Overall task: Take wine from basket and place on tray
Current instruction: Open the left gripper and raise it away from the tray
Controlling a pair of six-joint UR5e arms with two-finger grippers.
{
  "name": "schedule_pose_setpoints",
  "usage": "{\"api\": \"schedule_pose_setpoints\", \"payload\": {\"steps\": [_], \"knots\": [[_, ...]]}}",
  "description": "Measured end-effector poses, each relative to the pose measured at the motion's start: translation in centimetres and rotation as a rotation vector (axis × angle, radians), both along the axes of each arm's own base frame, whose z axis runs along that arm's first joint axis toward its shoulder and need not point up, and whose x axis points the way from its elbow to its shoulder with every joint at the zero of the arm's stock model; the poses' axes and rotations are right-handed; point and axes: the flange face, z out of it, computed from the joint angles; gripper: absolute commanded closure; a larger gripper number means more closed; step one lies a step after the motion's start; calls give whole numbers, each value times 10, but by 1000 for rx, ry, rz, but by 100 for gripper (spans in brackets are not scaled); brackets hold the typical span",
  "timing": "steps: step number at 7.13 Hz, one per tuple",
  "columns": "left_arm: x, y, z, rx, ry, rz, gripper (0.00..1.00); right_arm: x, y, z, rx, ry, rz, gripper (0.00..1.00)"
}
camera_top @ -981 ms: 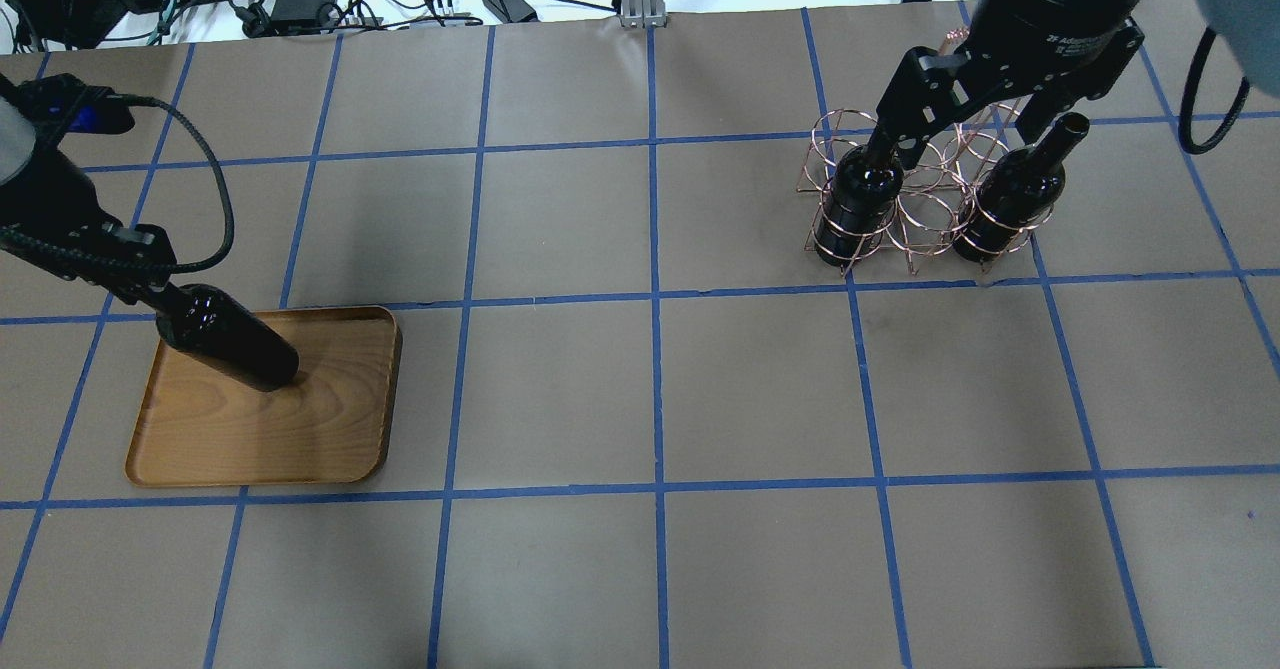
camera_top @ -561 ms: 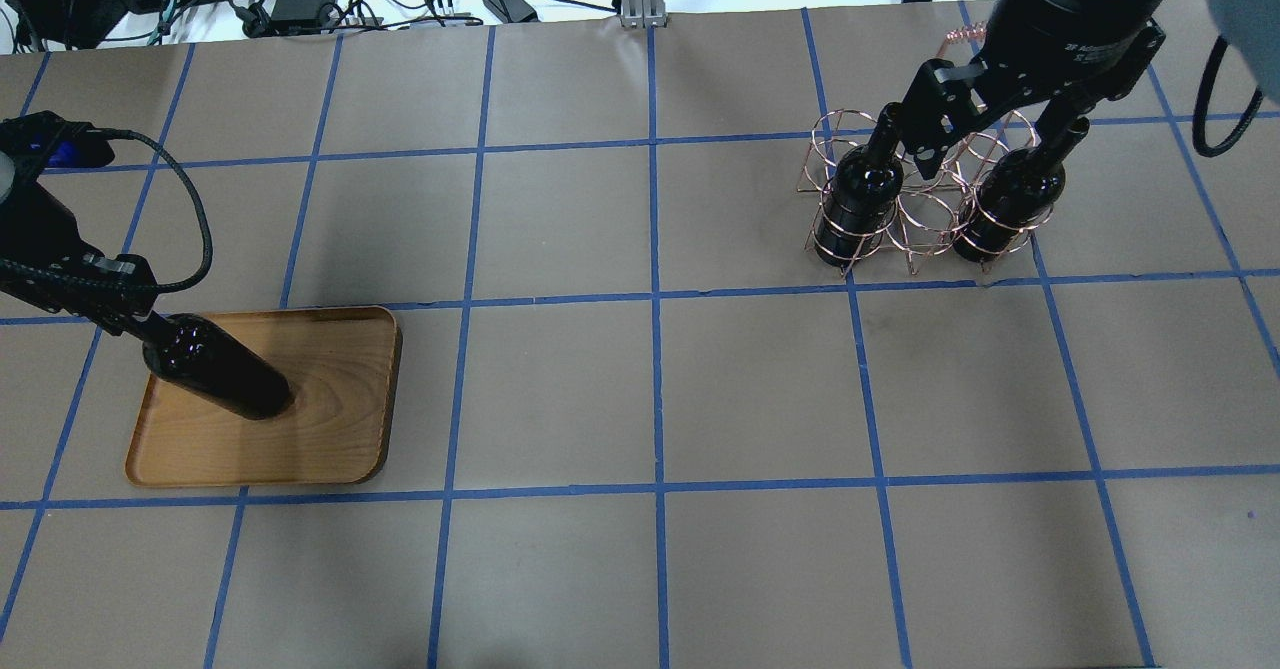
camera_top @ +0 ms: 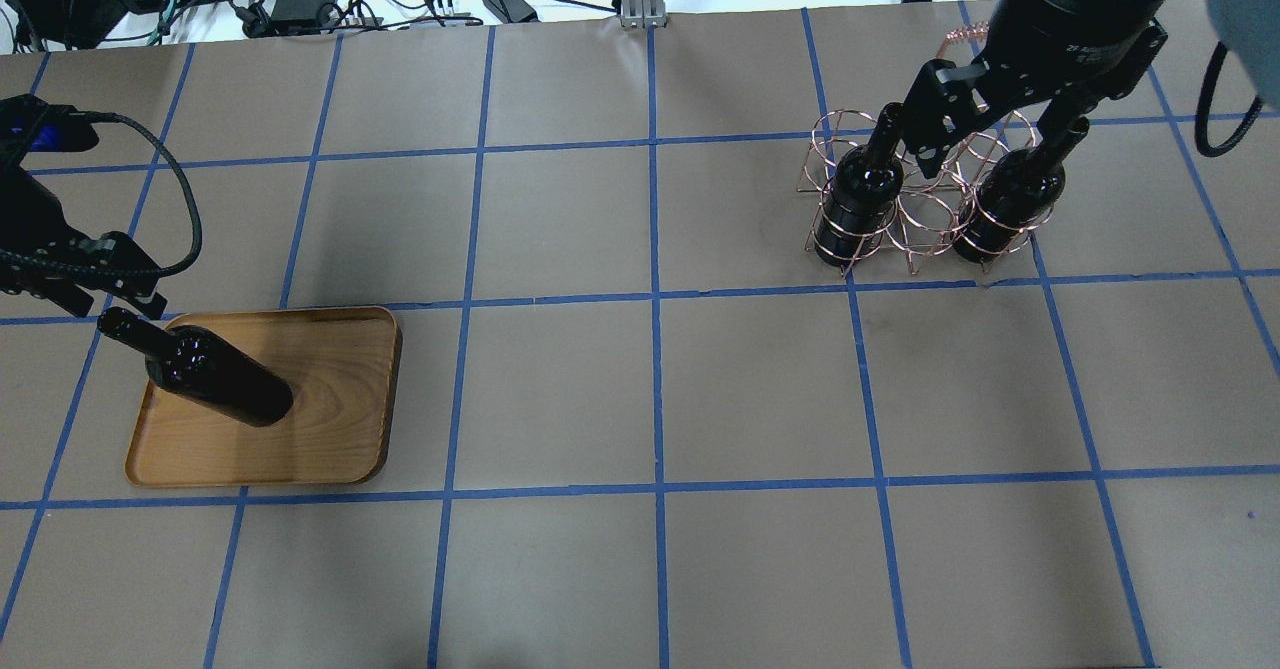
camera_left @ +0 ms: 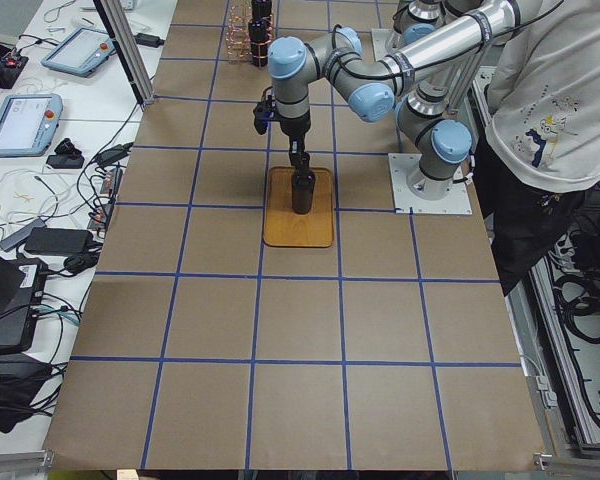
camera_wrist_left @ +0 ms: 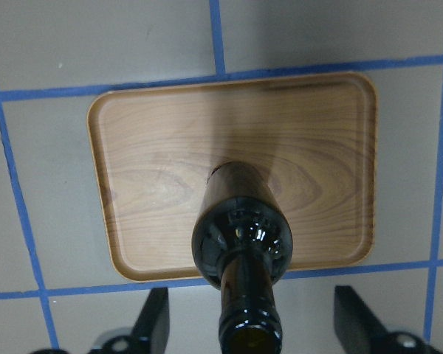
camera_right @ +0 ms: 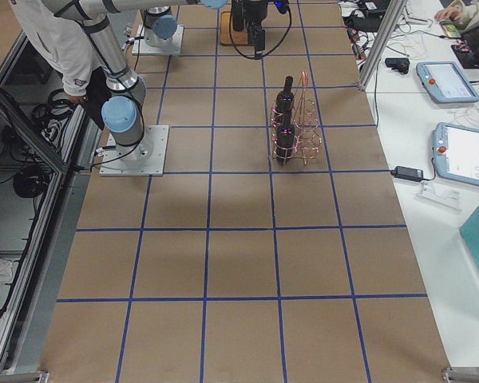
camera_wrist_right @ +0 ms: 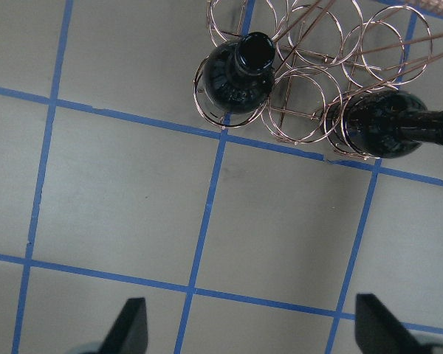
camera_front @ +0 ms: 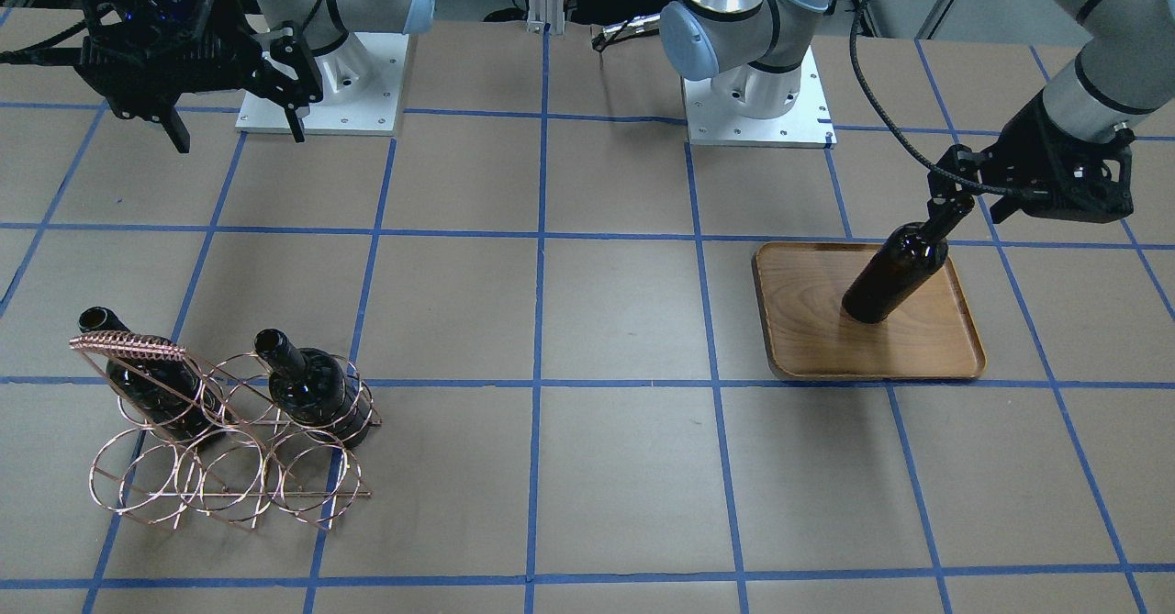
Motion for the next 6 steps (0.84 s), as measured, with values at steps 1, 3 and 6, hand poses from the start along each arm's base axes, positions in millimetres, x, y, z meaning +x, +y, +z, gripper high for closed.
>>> {"api": "schedule_pose_setpoints", "payload": {"steps": [1,3,6], "knots": [[-19,-7,38,-33,-13,17,0,0,0,0,0,0,0,0],[-106,-17,109,-54,-25,128,0,0,3,3,-5,1,-3,0],[-214,-4,129,-84,-38,135,0,1,6,-3,4,-10,-8,0]]}}
